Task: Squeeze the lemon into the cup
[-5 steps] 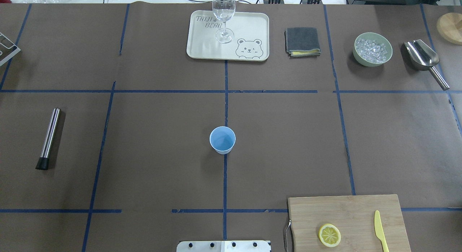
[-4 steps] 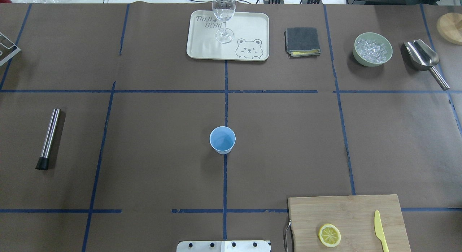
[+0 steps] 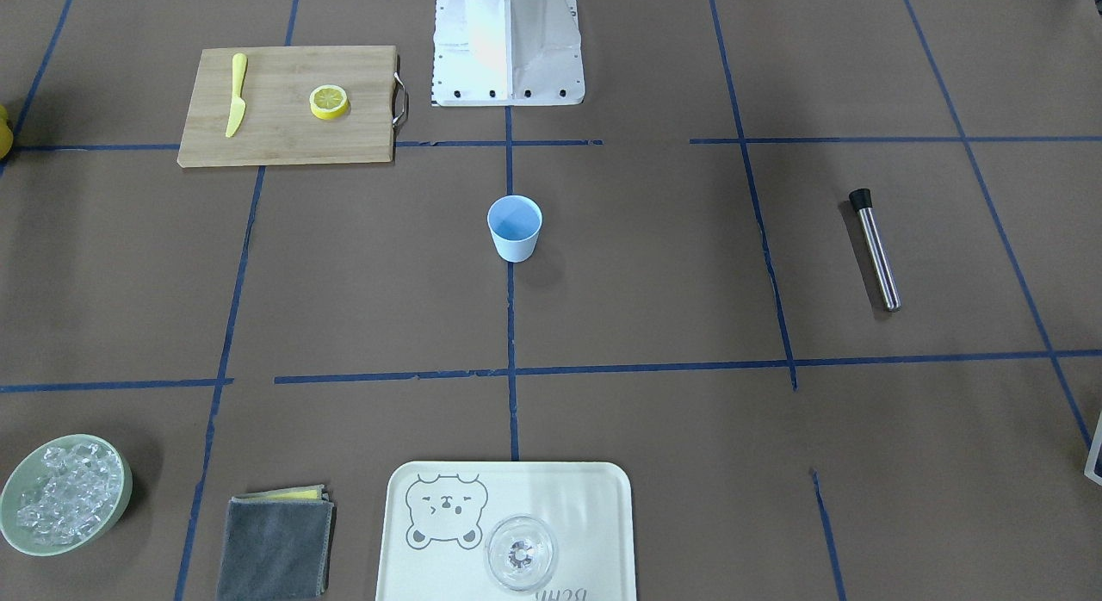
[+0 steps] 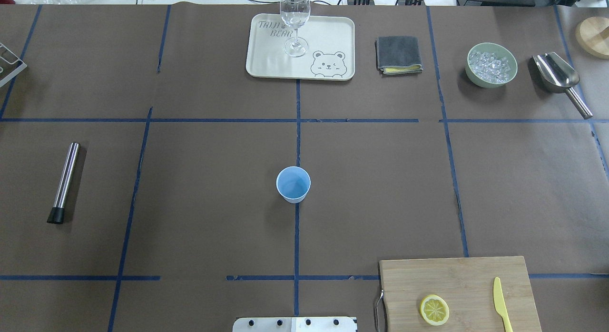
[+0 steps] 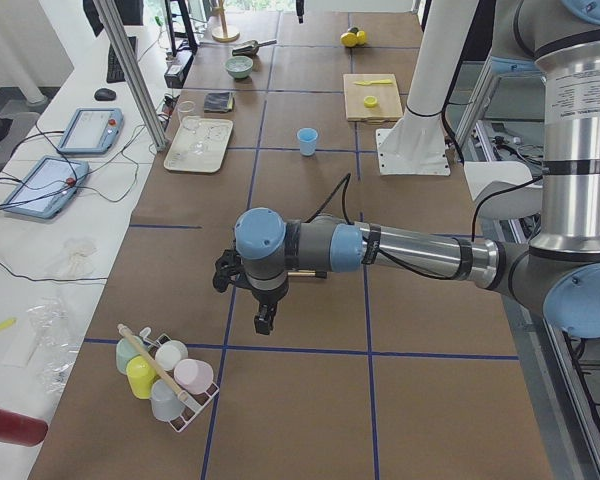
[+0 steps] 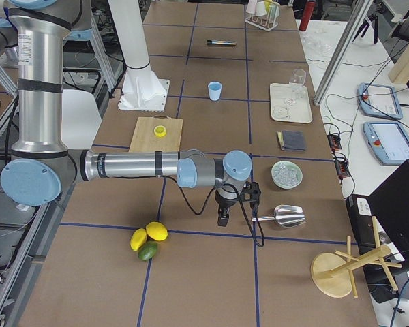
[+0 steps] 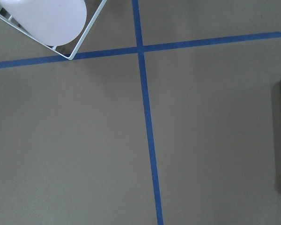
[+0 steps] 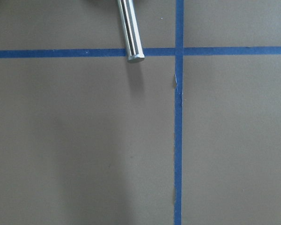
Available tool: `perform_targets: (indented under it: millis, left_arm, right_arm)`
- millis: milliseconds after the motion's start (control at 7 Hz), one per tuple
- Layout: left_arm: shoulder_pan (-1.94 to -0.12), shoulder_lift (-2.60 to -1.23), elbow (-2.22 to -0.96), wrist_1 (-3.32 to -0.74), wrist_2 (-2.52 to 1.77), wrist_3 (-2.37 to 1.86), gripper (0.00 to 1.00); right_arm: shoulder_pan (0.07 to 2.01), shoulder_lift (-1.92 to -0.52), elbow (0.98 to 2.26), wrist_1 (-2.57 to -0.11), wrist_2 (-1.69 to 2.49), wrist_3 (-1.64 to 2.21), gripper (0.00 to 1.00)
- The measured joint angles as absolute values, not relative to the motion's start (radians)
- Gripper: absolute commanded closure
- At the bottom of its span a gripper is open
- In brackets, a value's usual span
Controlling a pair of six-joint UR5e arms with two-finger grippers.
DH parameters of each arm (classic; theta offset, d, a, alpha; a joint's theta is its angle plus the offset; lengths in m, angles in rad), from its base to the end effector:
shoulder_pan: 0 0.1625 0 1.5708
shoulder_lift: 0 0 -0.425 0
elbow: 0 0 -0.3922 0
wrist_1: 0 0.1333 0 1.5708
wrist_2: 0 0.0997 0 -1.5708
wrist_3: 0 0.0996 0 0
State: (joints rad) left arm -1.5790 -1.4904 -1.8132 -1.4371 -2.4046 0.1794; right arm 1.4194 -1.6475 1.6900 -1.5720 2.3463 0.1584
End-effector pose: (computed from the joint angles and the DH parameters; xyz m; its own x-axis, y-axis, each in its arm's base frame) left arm -0.0633 -0.4540 0.5870 0.6629 0.1936 -0.7233 -0.1119 0.9808 0.1599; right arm -0.0068 -0.4661 0.6365 0.7165 0.0212 0.6972 0.0381 0.9968 -0.0696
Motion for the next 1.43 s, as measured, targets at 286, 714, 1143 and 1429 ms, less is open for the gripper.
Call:
perform_targets:
  millis: [286,714,1143,1429]
  left_arm:
    - [-1.578,-1.49,-1.822,-1.442,-2.409,0.181,0.0]
    - [-1.574,-1.487,-1.829,-1.498,-2.413,0.183,0.0]
    - [-1.533,-1.483,-1.823,-1.606,-2.451,0.179,0.0]
    - [-1.526,-1.482,-1.818,-1.636,-2.474,0.175,0.0]
  right_arm:
    - [1.418,-1.651,1.697,-1.554,2.35,0.164,0.0]
    - [1.361,-1.677,1.725,-1.408,2.464,0.189,0.0]
    - [1.106,-1.745,1.849,-1.074,2.423,0.616,0.0]
    - [0.92,-1.764,1.98,-1.021,2.317,0.873,0.0]
